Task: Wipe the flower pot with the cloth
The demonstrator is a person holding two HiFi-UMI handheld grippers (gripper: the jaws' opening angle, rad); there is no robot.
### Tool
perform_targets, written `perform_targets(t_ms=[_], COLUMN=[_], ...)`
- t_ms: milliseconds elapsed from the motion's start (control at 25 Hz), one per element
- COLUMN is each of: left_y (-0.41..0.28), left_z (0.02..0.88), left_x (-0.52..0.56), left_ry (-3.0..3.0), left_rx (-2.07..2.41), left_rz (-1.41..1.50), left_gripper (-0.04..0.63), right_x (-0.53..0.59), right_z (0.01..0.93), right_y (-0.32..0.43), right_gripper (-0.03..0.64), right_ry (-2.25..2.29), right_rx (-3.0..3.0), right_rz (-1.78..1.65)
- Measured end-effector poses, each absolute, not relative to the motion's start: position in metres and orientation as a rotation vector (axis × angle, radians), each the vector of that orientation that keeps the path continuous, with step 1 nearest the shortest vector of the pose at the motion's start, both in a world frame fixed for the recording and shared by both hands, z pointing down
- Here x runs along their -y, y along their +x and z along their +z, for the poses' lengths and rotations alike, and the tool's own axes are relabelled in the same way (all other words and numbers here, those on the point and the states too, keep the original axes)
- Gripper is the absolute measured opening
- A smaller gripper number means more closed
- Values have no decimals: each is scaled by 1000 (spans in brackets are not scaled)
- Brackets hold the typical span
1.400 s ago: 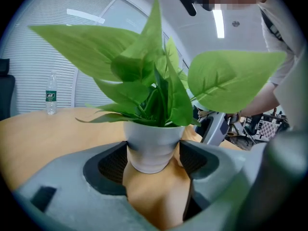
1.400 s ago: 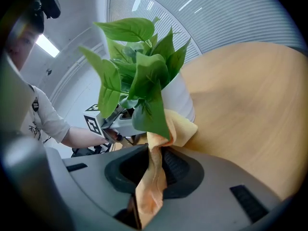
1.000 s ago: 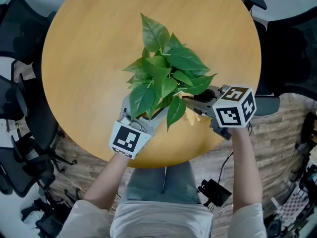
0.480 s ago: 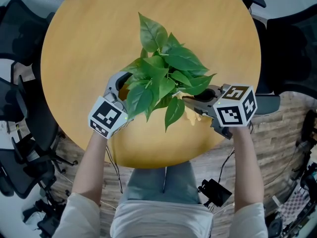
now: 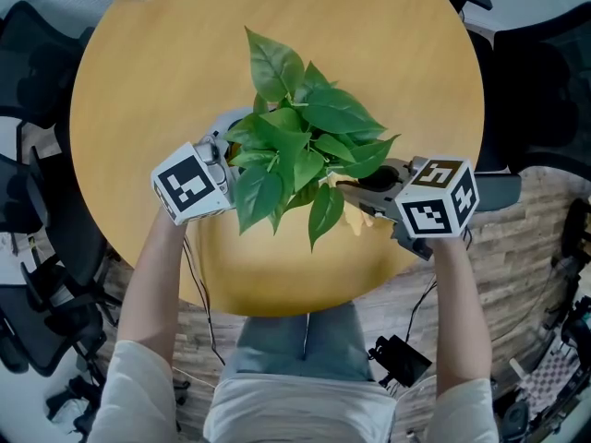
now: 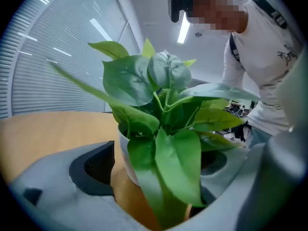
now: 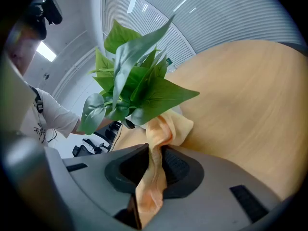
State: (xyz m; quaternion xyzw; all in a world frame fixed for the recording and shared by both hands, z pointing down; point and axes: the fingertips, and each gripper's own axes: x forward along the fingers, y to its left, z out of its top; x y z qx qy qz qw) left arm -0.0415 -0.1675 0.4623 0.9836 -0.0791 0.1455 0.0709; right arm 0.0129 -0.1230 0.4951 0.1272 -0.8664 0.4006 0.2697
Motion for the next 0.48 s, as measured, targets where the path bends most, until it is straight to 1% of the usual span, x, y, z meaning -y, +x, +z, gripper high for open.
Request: perform_targets(t_ms=[120,280,480], left_y=[-34,-33,-32], left_z=[462,462,461], left_x=[166,167,165], left_ry=[2954,2935,2927], left_rx=[193,258,295], left_rz=[404,354,327], left_gripper=[478,476,474], right_x=[124,125,149], right_z=[496,495,484], right_y=[13,16,40], right_gripper=[72,72,72], right_ry=[345,361,464], right_rx=[2335,2337,2341], right_rz=[1082,1075,1058])
